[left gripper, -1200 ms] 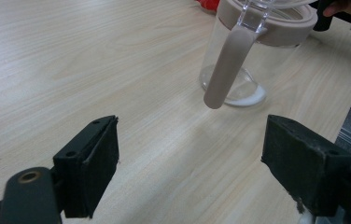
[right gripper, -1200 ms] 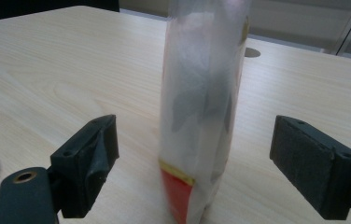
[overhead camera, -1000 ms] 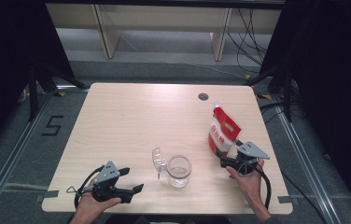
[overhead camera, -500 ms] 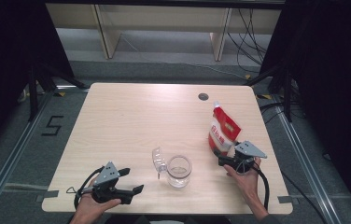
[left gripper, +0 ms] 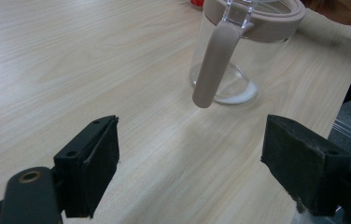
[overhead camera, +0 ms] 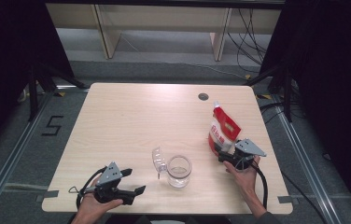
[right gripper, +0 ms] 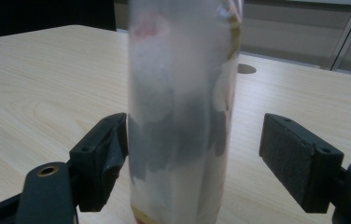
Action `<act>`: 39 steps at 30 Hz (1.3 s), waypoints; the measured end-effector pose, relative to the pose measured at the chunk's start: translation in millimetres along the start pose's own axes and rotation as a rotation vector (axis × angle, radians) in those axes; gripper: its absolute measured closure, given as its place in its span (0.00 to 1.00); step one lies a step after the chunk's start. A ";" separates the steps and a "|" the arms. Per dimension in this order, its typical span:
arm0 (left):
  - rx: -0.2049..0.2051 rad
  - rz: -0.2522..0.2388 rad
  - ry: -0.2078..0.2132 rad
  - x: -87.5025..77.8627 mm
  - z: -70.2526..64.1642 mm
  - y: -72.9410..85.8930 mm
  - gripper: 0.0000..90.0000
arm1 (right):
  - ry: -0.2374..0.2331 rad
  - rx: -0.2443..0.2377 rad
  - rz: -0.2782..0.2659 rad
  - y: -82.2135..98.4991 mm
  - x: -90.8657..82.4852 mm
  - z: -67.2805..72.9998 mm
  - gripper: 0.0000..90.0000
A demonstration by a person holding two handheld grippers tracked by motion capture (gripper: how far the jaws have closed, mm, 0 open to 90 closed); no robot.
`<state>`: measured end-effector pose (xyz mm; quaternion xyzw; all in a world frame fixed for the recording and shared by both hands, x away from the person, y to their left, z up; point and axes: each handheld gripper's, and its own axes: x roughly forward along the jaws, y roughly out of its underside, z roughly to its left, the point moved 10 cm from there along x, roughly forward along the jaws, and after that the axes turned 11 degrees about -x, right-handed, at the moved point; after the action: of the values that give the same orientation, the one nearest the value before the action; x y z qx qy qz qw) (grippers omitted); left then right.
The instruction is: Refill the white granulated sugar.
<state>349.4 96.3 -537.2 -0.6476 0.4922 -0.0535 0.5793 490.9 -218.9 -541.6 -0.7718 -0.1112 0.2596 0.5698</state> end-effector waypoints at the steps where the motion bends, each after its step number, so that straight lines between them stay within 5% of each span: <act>1: 0.000 0.001 -0.006 -0.1 0.5 0.1 0.21 | -0.003 0.007 -0.016 -1.4 0.8 -0.2 0.28; 6: -0.004 -0.002 0.003 0.6 0.3 -0.1 0.21 | -0.006 0.028 -0.014 -1.4 2.3 -0.7 0.30; 17: -0.008 0.000 0.000 -0.7 0.7 0.4 0.21 | 0.000 -0.013 -0.043 -7.2 10.7 4.3 0.35; 26: -0.007 0.000 0.000 -1.5 0.5 0.5 0.21 | 0.003 0.037 -0.046 -8.1 10.6 5.8 0.51; 36: 0.002 0.001 0.004 -0.9 0.0 0.8 0.21 | -0.011 0.036 -0.078 -10.2 12.8 2.9 0.53; 39: 0.002 -0.001 0.005 -1.0 -0.2 0.4 0.21 | -0.009 0.022 -0.044 -7.3 11.7 1.9 0.51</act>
<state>348.6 96.9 -536.9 -0.6473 0.4931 -0.0559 0.5785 500.6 -209.5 -538.3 -0.7616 -0.1280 0.2516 0.5833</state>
